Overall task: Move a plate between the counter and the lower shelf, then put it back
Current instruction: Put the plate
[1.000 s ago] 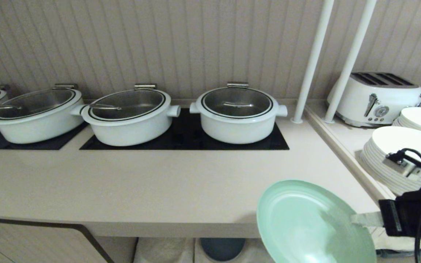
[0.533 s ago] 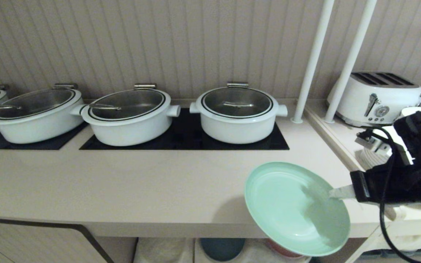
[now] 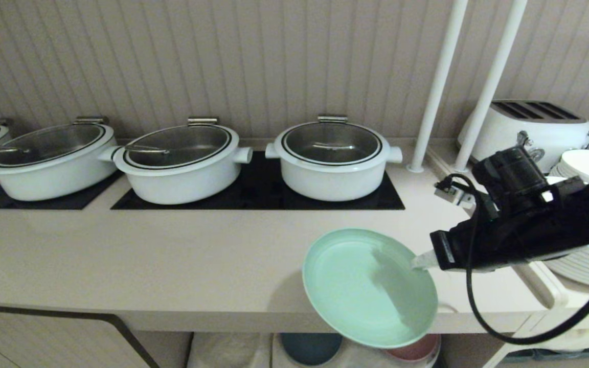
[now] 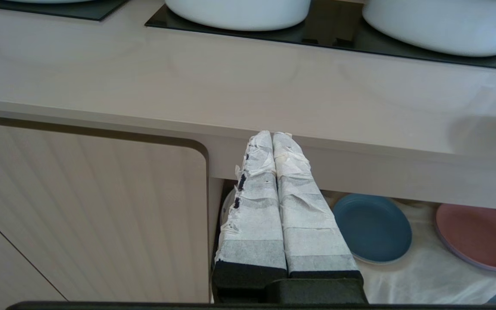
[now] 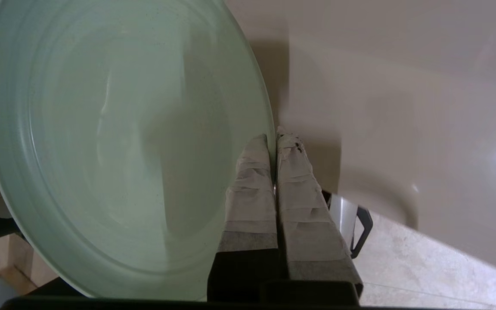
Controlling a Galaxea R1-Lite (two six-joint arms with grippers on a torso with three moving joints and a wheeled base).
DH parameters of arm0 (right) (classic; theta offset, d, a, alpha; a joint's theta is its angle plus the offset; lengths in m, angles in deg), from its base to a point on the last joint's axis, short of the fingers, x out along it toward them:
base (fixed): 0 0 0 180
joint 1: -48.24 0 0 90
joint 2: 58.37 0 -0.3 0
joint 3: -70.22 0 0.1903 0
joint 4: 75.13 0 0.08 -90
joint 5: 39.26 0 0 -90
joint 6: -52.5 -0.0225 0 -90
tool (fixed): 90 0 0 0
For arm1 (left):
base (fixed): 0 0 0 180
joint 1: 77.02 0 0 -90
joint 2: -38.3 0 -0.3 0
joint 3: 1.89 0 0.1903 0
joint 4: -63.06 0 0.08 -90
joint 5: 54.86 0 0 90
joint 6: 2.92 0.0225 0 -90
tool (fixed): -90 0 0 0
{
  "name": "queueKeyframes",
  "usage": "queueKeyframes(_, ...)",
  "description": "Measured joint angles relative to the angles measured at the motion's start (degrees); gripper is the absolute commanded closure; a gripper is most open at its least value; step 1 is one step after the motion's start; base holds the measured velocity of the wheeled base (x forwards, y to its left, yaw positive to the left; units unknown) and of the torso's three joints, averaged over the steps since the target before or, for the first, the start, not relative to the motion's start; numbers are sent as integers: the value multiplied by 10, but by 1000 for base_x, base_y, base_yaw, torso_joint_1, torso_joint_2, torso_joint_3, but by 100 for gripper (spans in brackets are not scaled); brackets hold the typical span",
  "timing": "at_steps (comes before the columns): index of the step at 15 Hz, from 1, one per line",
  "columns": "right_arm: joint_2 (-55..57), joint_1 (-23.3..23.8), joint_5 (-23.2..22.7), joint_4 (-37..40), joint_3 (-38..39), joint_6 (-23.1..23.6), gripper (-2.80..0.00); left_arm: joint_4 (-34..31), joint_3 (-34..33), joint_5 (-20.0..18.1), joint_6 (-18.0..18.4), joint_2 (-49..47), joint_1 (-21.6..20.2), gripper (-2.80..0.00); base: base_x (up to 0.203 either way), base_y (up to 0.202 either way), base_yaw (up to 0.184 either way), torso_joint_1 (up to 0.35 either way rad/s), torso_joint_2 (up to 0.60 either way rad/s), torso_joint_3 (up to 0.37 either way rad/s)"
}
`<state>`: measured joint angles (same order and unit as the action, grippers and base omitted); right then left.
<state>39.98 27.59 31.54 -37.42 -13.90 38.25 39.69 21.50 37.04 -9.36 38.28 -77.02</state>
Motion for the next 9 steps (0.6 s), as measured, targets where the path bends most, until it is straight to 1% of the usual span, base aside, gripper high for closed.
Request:
queueKeyframes(5, 69, -36, 2, 0, -71, 0, 0, 0, 0, 0, 0, 0, 0, 0, 0, 0, 0, 0, 0, 0)
queueKeyframes(9, 122, -48, 4, 1, -120, 0, 0, 0, 0, 0, 0, 0, 0, 0, 0, 0, 0, 0, 0, 0)
